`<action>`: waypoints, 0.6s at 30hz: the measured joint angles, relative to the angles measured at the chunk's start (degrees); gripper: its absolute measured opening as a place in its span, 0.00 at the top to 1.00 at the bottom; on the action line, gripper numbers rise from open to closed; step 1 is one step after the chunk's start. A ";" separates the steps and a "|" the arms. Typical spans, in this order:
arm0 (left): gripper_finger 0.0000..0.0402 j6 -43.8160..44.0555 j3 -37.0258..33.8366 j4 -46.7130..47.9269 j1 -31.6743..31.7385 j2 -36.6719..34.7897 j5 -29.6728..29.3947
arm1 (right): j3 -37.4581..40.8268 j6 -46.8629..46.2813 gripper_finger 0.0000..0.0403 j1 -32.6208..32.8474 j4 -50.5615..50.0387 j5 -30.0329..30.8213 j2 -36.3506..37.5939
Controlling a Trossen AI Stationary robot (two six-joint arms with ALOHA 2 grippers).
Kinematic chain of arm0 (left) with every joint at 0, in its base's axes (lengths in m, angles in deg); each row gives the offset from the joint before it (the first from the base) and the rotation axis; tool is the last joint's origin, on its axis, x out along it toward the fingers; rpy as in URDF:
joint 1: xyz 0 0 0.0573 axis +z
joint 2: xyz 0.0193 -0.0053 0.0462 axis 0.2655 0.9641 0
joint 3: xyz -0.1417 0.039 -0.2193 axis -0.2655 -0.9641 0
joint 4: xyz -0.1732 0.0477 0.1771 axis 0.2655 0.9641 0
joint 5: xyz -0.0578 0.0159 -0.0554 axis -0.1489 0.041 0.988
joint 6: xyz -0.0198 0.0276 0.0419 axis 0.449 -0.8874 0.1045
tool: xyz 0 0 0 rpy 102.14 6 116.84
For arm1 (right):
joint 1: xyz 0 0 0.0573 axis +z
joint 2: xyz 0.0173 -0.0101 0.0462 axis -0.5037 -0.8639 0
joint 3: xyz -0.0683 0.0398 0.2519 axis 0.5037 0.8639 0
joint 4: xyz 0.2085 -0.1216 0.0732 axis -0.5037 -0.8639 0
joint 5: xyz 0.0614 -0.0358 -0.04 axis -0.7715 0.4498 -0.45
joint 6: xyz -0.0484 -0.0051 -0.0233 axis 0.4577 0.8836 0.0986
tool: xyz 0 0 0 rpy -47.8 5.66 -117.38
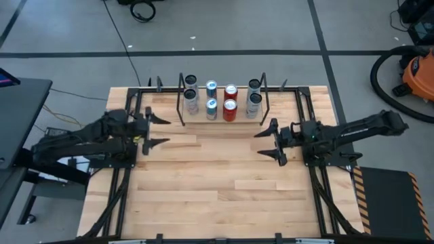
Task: Place canned beverage on shelf
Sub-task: Return to Home Position
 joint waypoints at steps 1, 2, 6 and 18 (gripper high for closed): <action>0.21 -0.24 -2.01 -2.12 -0.56 -0.38 0.00 | 1.32 0.00 0.22 0.26 2.14 0.18 -0.46; 0.21 -0.49 -3.93 -3.85 -1.13 -0.57 0.02 | 2.71 0.03 0.22 0.46 3.95 0.39 -0.76; 0.21 -0.21 -10.58 -9.93 -3.19 -0.69 -0.12 | 7.15 0.25 0.22 0.81 9.81 1.61 -1.93; 0.21 2.44 -23.75 -23.36 -4.95 -0.69 -3.49 | 13.83 -0.17 0.22 0.81 17.08 2.51 -4.08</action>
